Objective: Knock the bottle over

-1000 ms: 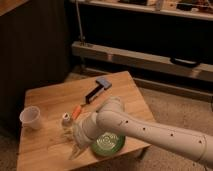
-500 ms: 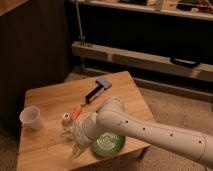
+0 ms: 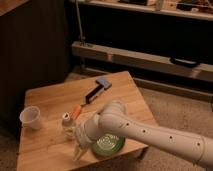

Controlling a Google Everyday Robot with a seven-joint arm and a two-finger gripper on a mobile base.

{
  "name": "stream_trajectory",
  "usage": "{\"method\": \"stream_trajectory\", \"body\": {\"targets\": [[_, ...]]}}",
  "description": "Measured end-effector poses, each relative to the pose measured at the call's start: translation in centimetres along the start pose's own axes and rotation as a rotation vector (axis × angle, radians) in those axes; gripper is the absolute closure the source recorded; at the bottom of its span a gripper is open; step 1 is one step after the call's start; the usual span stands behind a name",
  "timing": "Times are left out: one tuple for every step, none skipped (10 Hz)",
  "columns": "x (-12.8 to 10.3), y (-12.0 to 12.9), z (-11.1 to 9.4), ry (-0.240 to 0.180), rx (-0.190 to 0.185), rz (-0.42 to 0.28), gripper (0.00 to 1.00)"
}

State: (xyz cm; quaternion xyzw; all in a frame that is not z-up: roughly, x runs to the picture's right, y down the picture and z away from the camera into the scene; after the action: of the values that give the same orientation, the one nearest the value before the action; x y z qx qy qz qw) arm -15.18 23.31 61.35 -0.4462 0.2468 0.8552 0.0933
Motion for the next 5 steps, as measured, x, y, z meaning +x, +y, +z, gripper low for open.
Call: {"method": "stream_trajectory", "body": {"targets": [[0.3, 0.1, 0.0, 0.005, -0.005, -0.004, 0.71], [0.7, 0.4, 0.0, 0.006, -0.007, -0.013, 0.81], [1.3, 0.9, 0.1, 0.008, -0.004, -0.023, 0.93], [1.8, 1.7, 0.2, 0.009, -0.003, -0.029, 0.99], [2.4, 2.7, 0.5, 0.015, 0.000, -0.035, 1.00]]}}
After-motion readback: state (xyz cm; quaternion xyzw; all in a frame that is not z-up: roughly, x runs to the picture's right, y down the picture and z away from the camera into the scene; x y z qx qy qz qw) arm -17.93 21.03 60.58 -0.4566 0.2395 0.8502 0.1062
